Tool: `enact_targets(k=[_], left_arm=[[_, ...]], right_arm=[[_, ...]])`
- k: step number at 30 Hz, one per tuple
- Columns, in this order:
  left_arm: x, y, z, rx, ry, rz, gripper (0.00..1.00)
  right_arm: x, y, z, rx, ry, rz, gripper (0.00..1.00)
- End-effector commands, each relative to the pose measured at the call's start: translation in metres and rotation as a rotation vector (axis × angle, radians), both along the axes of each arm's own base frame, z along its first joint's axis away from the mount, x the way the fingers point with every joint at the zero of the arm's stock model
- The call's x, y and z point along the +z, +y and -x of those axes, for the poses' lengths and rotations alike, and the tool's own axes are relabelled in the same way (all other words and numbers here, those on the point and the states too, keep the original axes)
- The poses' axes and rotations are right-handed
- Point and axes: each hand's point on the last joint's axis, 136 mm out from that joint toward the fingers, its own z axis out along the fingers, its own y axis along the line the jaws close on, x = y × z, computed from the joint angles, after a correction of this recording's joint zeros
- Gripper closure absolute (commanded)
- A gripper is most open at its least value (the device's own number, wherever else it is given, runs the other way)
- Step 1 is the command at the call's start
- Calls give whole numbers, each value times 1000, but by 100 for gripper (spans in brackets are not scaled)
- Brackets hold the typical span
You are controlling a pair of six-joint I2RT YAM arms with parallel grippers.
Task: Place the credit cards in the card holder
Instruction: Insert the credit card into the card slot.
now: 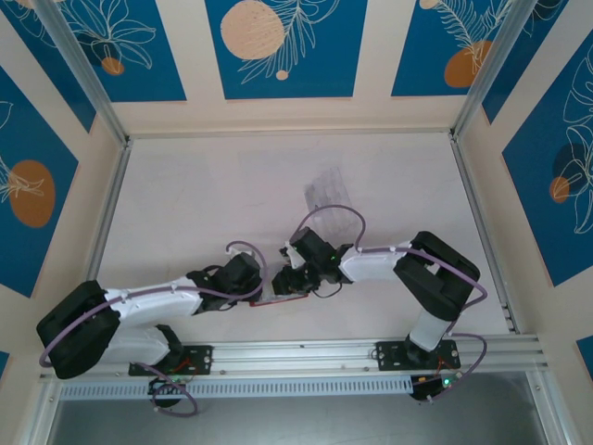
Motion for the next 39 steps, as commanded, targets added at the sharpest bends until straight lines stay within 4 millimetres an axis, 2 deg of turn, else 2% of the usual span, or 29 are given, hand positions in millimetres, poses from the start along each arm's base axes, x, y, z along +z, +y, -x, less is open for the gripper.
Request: enact_targets(k=[1,10,12,14,19,22,26,35,39], left_arm=[[-28,30,31,-11,121,-119,72],[-6,24,29,-24,84,-61,69],[-3,25,30,-26,76,-59,68],[0,26,30,-29,69,-49,67],[3,25,30,-28,55,-24,66],[3,30,31,-18,53,-40,70],[1,31,29,-20,57,-55,78],[-15,22,26,-51,88,-88,81],[-20,22,26,-55,93,-100,81]], right_arm=[[16,-10,4,35,9,11,55],[44,-29,-15,-4,-36,-11,52],[48,-28,-20,-3,-44,-20,55],[49,-26,-24,-3,-52,-14,63],[41,-16,-30,12,-44,19,89],[32,-11,-30,27,-43,67,99],[21,-6,-28,55,-53,139,100],[-2,-5,-23,66,-37,243,100],[-6,-2,-19,75,-27,246,100]])
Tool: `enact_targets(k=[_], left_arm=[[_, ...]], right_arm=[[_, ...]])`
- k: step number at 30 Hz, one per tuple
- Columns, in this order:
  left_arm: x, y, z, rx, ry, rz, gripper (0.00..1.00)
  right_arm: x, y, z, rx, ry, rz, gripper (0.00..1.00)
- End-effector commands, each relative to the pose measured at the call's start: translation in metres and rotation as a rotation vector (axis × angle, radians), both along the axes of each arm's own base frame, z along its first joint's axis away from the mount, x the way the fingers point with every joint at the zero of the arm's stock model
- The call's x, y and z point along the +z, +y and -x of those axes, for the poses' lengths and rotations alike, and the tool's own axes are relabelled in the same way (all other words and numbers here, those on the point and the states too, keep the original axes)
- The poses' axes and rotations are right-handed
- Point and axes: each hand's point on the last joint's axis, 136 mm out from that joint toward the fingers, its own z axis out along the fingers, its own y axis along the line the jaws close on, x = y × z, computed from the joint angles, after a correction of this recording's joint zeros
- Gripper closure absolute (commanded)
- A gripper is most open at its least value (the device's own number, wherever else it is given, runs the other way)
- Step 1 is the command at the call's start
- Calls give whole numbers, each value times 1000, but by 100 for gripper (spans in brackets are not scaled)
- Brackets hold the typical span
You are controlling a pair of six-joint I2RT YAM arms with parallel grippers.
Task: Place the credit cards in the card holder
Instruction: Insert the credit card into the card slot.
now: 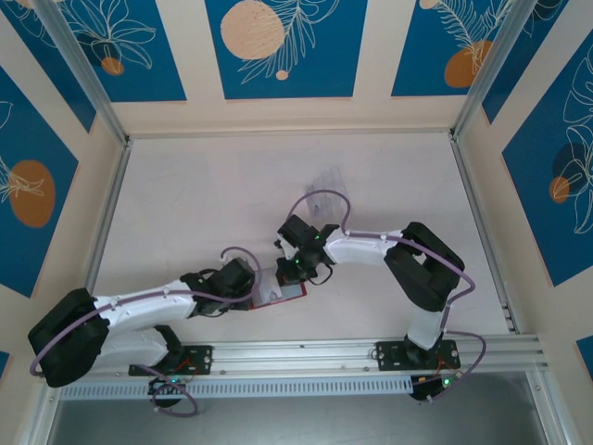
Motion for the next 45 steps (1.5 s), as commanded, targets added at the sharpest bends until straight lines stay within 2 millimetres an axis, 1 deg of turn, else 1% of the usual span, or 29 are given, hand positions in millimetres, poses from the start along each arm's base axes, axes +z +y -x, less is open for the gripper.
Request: enact_targets(k=[1,10,17,21,23,25,27,30,32,34,36,38,42,45], left_arm=[[-10,-4,1,-23,15,2,82],[-15,-6,3,-29,25,3,82],[-18,-12,1,-37,32,15,81],[-18,-15,1,-41,34,20,82],[-18,-15,0,-41,32,22,81],[-18,-15,0,-38,32,20,81],[-19,-12,1,-31,31,14,81],[-20,-10,2,-27,35,8,81],[-21,-8,2,-23,33,5,81],[-22,-8,3,-19,34,6,82],[-23,-8,3,-17,36,9,82],[-23,-8,3,-17,38,9,81],[-23,-8,3,-18,38,4,81],[-23,-7,3,-18,38,4,81]], right_arm=[[1,5,2,18,4,13,100],[7,18,9,28,9,-18,100],[10,35,17,39,28,-58,100],[4,42,22,37,41,-52,95],[2,43,23,34,33,-38,90],[2,36,18,21,6,-2,88],[11,26,10,16,-37,21,83],[29,10,-5,18,-86,42,79],[36,-1,-14,19,-113,74,78],[37,-11,-22,24,-133,108,78],[33,-18,-30,23,-146,139,78],[28,-20,-34,32,-153,165,77],[13,-19,-41,57,-169,228,73],[5,-18,-42,71,-178,261,72]])
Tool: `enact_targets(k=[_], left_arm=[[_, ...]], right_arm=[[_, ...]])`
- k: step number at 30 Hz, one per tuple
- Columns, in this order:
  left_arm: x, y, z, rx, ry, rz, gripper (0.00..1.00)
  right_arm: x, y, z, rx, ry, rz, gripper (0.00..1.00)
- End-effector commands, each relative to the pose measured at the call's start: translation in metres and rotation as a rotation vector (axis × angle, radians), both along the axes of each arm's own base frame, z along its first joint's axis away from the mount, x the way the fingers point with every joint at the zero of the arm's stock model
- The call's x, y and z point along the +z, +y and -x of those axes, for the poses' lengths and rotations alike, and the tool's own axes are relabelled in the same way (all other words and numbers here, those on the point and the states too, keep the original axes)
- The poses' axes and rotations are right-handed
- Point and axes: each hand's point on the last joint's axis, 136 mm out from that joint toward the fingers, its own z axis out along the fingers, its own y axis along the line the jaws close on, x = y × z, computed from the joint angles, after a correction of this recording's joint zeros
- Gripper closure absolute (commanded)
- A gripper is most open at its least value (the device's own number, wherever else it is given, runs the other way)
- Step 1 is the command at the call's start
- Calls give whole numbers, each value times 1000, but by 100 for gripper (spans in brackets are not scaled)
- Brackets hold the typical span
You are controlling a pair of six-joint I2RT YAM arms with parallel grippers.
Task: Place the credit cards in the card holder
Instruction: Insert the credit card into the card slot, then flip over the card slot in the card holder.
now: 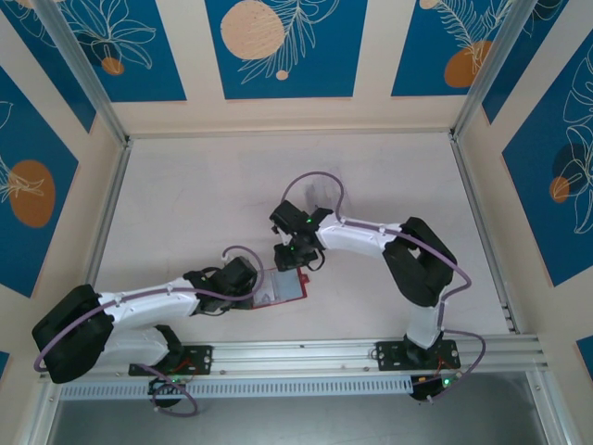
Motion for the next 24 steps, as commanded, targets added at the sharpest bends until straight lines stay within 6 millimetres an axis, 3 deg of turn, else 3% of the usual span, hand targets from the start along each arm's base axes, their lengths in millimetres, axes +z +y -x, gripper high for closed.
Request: enact_targets(k=[1,12,14,17,20,24], left_arm=[[-19,-6,4,-14,21,28,81],[-18,-7,3,-15,17,29,82],[-17,-7,3,-15,17,31,81],[-18,-7,3,-16,19,31,81],[-18,-8,4,-18,21,35,82],[-18,-7,4,-20,22,31,81]], right_arm=[[-12,-7,3,40,-9,86,72],[-53,-23,32,30,21,234,72],[-58,-21,40,36,37,232,76],[-64,-19,48,35,53,220,89],[-63,-18,50,32,53,215,100],[-48,-13,45,37,26,179,100]])
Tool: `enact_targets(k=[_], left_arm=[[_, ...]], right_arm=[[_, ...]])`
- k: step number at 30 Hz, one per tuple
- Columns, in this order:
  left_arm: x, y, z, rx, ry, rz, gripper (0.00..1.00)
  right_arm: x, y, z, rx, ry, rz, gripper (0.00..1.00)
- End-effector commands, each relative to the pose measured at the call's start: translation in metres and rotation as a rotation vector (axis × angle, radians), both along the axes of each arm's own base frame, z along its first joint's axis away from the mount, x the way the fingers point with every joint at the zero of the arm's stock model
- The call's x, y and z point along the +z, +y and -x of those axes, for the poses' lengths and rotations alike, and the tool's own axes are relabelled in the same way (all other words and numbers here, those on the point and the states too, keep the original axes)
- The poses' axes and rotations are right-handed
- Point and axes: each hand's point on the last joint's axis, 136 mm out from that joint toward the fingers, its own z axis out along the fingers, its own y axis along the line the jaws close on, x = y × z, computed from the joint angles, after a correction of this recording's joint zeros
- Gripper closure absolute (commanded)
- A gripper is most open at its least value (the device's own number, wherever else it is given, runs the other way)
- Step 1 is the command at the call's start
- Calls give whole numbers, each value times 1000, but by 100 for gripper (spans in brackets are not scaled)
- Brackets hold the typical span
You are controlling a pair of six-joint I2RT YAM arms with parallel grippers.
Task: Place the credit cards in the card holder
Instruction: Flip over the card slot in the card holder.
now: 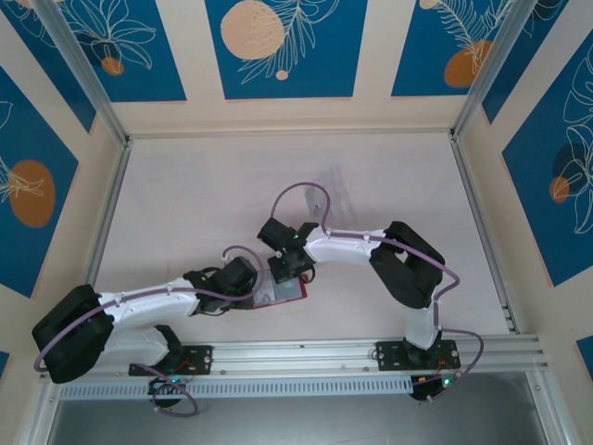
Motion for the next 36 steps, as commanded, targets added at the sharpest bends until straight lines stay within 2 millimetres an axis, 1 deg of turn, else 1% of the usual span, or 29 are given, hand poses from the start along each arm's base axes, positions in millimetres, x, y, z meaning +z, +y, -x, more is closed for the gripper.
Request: enact_targets(k=[1,6,9,12,14,20,25,30,33,35,36], left_arm=[[-19,-7,5,-21,24,30,82],[-18,-7,4,-20,22,33,81],[-20,-8,5,-21,29,30,81],[-20,-9,5,-23,29,35,81],[-20,-9,5,-24,26,36,81],[-21,-10,4,-29,28,39,81],[-21,-11,5,-29,27,47,81],[-22,-12,4,-32,25,49,81],[-22,-13,4,-31,24,51,81],[-21,-13,4,-30,23,54,81],[-21,-13,4,-30,23,54,81]], right_arm=[[-21,-18,28,19,104,67,100],[11,-3,20,17,108,-41,100],[22,3,15,-5,131,-92,100],[30,8,12,-20,144,-126,100],[34,15,12,-22,164,-166,100],[33,40,16,-41,251,-265,100],[32,52,19,-64,302,-321,100],[34,72,29,-54,374,-423,100],[36,81,30,-51,395,-472,89],[35,82,30,-44,393,-480,81],[36,82,30,-38,392,-484,80]])
